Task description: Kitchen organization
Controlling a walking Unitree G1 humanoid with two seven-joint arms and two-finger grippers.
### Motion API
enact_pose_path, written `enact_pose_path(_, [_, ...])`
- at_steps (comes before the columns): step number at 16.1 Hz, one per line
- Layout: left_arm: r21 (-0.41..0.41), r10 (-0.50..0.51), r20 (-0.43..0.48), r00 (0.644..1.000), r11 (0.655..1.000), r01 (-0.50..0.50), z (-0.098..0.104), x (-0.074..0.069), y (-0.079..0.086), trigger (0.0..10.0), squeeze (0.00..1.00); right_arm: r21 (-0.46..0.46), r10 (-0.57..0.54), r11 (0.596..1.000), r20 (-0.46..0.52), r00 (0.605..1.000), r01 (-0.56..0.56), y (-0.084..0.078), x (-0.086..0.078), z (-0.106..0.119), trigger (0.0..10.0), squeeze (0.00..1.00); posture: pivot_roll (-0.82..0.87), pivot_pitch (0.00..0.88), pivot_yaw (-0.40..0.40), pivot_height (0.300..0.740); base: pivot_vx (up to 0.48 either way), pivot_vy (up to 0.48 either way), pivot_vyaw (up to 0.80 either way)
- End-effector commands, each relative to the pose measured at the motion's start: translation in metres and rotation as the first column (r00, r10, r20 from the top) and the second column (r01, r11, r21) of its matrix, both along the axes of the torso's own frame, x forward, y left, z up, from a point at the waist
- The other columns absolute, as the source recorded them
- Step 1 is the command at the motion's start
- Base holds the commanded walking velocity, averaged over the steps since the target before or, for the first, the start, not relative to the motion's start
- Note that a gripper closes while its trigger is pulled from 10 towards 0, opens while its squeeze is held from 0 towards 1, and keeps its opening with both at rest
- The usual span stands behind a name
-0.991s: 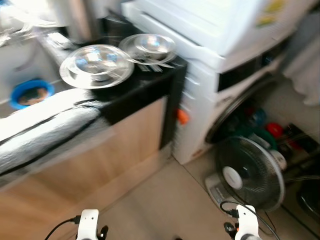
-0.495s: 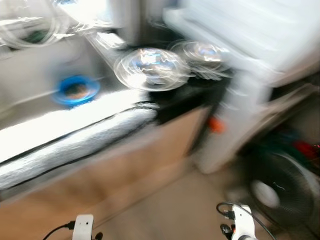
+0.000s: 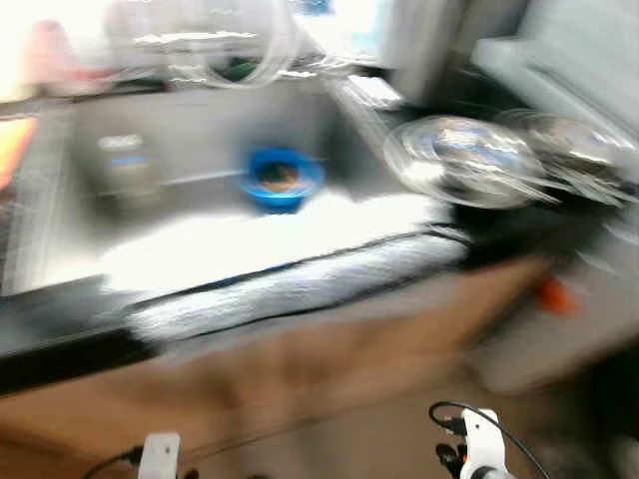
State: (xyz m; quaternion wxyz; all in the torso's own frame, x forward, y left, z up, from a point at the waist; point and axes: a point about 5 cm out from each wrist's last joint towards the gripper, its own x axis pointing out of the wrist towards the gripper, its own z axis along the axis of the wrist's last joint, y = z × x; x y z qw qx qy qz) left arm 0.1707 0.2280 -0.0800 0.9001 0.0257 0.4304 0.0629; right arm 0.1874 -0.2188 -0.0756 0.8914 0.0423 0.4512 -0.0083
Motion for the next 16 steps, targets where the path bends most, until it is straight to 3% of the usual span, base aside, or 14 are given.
enact_pose_path(1, [-0.02, -0.001, -0.047, 0.999, 1.0, 0.0, -0.008, -0.013, -0.006, 10.0, 0.0, -0.011, -0.011, 1.0, -0.03, 0.999, 0.011, -0.006, -0.009, -0.003, 10.0, 0.0, 0.1, 0.125, -0.026, 0.74, 0.0, 0.0, 0.8])
enact_pose_path(7, [-0.025, -0.006, -0.047, 0.999, 1.0, 0.005, -0.008, -0.014, -0.007, 10.0, 0.0, -0.013, -0.007, 1.0, -0.029, 1.0, 0.007, -0.005, -0.009, -0.003, 10.0, 0.0, 0.1, 0.117, -0.028, 0.74, 0.0, 0.0, 0.16])
enact_pose_path(8, [-0.023, -0.01, -0.053, 0.999, 1.0, 0.009, -0.008, -0.015, -0.008, 10.0, 0.0, -0.043, 0.026, 0.999, -0.033, 0.999, -0.027, -0.005, -0.009, -0.003, 10.0, 0.0, 0.1, 0.113, -0.028, 0.74, 0.0, 0.0, 0.8])
enact_pose_path(11, [-0.023, -0.016, -0.046, 0.999, 1.0, 0.015, -0.008, -0.013, -0.009, 10.0, 0.0, -0.018, 0.0, 1.0, -0.03, 1.0, 0.0, -0.003, -0.009, -0.004, 10.0, 0.0, 0.1, 0.107, -0.03, 0.74, 0.0, 0.0, 0.8])
enact_pose_path(16, [-0.021, -0.031, -0.018, 0.999, 0.999, 0.031, -0.005, -0.006, -0.013, 10.0, 0.0, -0.014, -0.012, 1.0, -0.031, 0.999, 0.012, -0.004, -0.011, -0.005, 10.0, 0.0, 0.1, 0.087, -0.04, 0.74, 0.0, 0.0, 0.0])
